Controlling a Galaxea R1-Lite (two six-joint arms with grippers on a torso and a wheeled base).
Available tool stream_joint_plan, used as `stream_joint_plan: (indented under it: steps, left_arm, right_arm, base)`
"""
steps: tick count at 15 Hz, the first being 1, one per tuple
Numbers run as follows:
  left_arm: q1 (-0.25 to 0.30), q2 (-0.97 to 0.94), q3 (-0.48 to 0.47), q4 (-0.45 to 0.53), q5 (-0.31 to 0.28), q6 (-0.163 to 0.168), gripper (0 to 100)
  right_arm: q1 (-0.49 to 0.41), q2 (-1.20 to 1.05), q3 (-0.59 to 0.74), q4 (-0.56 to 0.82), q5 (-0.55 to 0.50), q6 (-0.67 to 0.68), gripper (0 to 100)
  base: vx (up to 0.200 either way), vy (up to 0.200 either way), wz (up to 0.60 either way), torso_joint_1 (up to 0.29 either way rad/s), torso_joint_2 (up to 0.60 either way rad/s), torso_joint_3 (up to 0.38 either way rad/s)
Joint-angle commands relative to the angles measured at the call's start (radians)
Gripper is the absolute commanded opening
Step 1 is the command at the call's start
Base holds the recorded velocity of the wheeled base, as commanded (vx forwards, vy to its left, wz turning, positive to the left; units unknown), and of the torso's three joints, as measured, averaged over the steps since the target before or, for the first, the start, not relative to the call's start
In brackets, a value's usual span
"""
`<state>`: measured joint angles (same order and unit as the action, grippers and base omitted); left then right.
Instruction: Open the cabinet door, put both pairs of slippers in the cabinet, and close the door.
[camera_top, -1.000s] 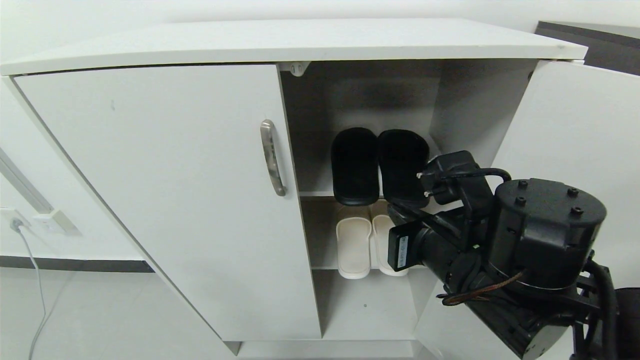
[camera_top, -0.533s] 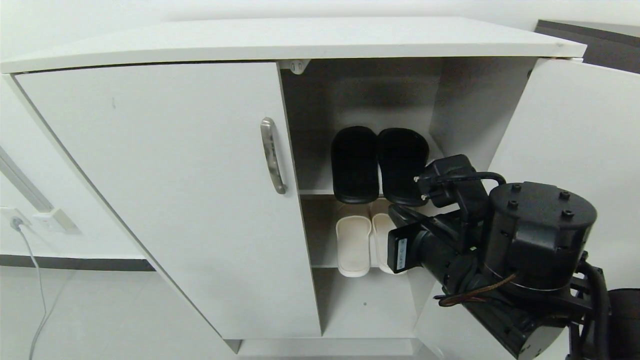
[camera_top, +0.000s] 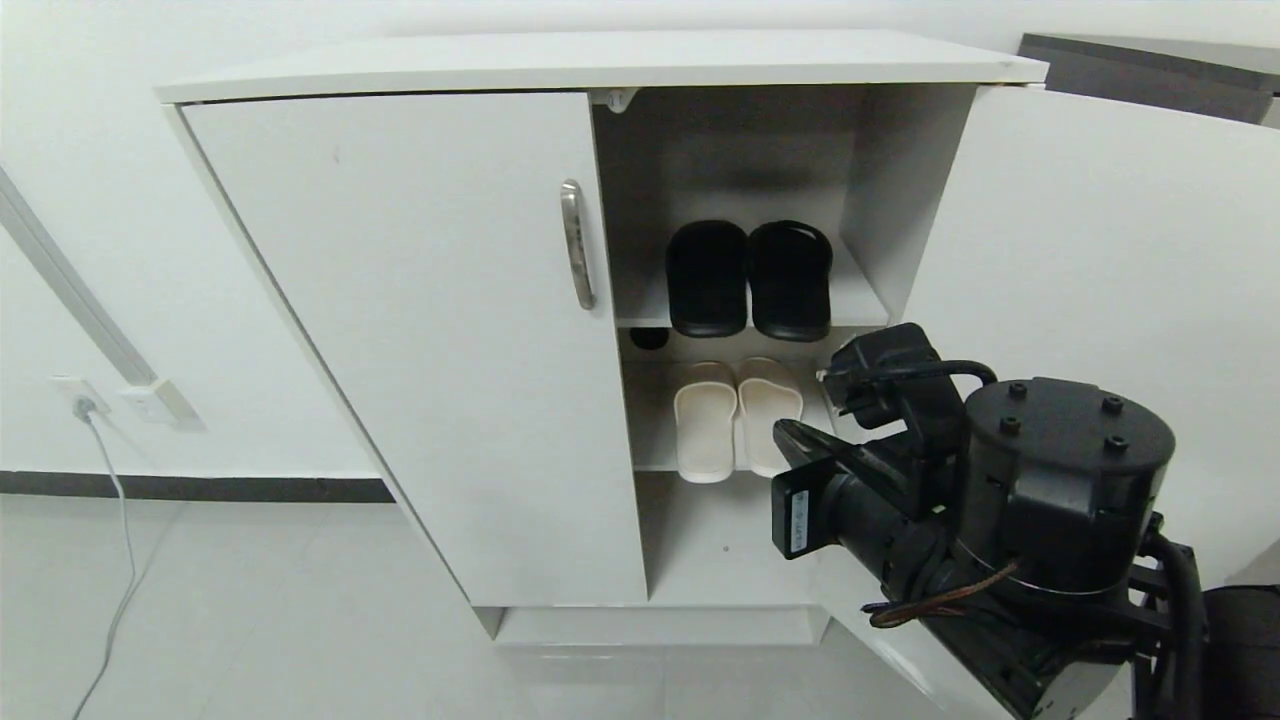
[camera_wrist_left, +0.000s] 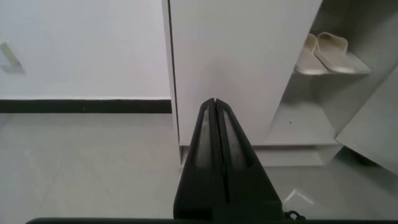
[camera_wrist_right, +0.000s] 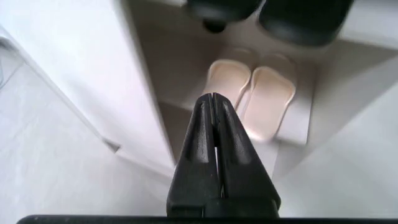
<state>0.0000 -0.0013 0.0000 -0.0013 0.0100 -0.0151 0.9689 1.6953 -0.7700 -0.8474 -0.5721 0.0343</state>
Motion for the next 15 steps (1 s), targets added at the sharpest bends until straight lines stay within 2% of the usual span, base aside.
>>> stream_joint_plan:
  steps: [1, 8, 15]
  left_arm:
    - [0.0, 0.001, 0.0, 0.0, 0.001, 0.0, 0]
    - [0.002, 0.001, 0.0, 0.0, -0.001, 0.0, 0]
    - [0.0, 0.001, 0.0, 0.0, -0.001, -0.002, 0]
  right_arm:
    - [0.001, 0.004, 0.006, -0.001, 0.0, -0.001, 0]
    - [0.001, 0.007, 0.026, -0.001, 0.001, -0.001, 0]
    - [-0.004, 0.015, 0.049, -0.004, 0.008, -0.014, 0]
  base:
    - [-0.2, 0.0, 0.0, 0.002, 0.01, 0.007]
    - [-0.2, 0.0, 0.0, -0.001, 0.0, 0.002]
    - [0.0, 0.0, 0.0, 0.0, 0.0, 0.0]
